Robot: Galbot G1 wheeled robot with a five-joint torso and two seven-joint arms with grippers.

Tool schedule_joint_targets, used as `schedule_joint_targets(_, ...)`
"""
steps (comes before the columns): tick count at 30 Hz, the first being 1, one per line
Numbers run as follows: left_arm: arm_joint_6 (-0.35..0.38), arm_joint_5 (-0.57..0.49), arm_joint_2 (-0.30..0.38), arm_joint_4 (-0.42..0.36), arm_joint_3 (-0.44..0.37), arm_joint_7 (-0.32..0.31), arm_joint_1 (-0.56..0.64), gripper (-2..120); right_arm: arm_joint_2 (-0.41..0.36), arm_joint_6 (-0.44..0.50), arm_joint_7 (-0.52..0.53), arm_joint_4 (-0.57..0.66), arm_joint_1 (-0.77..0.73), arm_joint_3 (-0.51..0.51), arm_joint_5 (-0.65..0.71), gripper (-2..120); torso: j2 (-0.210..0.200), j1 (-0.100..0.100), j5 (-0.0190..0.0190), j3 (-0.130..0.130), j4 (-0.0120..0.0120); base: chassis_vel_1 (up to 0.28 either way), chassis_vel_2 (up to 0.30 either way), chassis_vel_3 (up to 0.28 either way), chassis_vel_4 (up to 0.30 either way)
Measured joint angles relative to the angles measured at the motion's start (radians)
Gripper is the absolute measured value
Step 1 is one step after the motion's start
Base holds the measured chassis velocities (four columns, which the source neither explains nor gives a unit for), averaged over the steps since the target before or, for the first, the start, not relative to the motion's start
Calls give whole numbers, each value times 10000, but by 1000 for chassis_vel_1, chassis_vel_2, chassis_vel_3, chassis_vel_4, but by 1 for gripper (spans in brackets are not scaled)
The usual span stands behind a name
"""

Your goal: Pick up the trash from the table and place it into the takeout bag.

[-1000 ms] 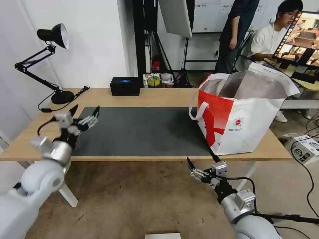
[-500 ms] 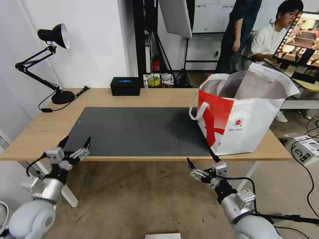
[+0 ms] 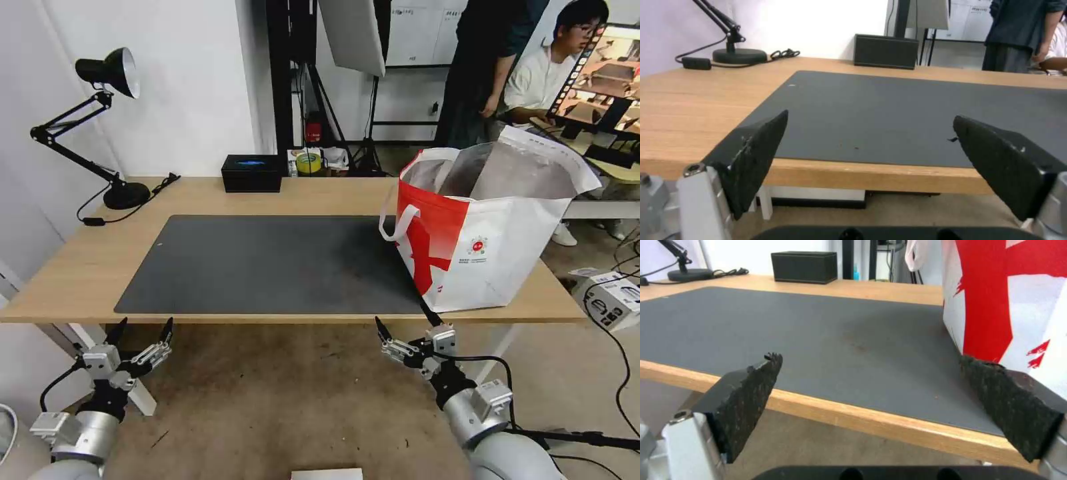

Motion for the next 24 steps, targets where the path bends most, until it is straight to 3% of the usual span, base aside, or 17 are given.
schedule_joint_targets(24,-1,-13,28,-16,32,-6,-61,100,0,0,0,0,0,0,0,100,0,0,0,0,0,0,0,0,0)
